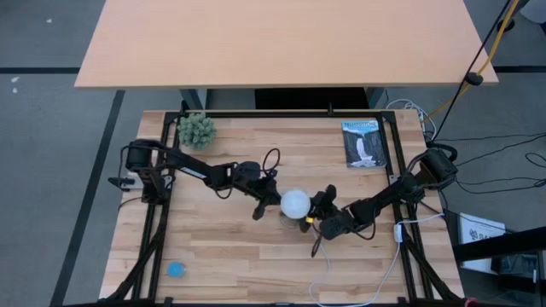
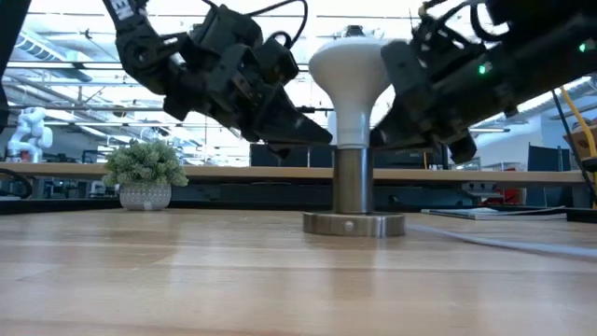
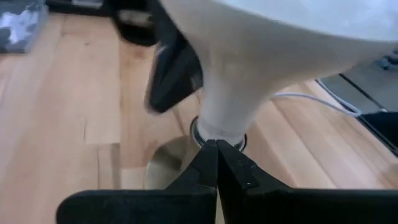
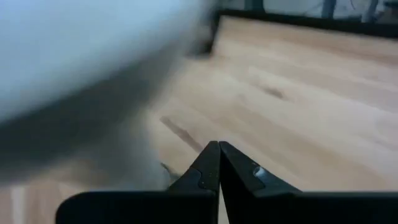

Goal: Screw lightbulb
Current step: Remove the white light bulb from the gold lamp

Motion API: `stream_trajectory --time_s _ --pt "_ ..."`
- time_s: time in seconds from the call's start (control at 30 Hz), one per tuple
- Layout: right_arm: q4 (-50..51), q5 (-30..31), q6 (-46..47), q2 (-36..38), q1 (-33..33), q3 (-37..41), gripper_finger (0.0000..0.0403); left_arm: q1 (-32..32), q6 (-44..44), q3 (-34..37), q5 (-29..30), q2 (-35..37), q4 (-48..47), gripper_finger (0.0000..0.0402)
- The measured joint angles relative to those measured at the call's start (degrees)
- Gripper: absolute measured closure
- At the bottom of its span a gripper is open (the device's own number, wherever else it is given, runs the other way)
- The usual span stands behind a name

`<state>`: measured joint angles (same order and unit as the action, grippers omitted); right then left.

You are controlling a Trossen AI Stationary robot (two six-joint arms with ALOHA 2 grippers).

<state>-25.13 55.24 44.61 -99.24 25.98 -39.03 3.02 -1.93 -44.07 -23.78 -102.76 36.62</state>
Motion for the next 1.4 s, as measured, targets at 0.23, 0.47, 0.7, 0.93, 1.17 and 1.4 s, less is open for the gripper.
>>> stream_trajectory --time_s 0.23,0.47,0.7,0.93,1.17,1.4 --pt "9.2 -0.6 8.9 0.1 -0.2 0.0 0.0403 -0.6 1.0 -0.1 0.5 2.4 -2.9 0.0402" --pt "22.7 -1.3 17.8 5.8 3.6 0.0 0.0403 -2.9 -0.8 0.0 4.9 2.2 -11.9 0.0402" --pt "30.8 -1.3 22.8 11.8 7.2 0.0 0.0403 -8.5 1.4 0.3 15.6 1.8 -10.3 0.0402" --pt "30.4 -1.6 22.7 12.5 8.6 0.0 0.0403 -10.9 -5.4 0.4 16.7 1.7 -8.5 0.0402" --pt "30.1 -1.6 22.4 12.5 8.6 0.0 0.0403 -15.2 -6.0 0.4 19.8 1.7 -6.0 0.0375" --pt "29.9 -1.6 22.4 12.5 8.6 0.0 0.0403 -17.8 -5.3 0.4 24.7 1.7 -4.5 0.0287"
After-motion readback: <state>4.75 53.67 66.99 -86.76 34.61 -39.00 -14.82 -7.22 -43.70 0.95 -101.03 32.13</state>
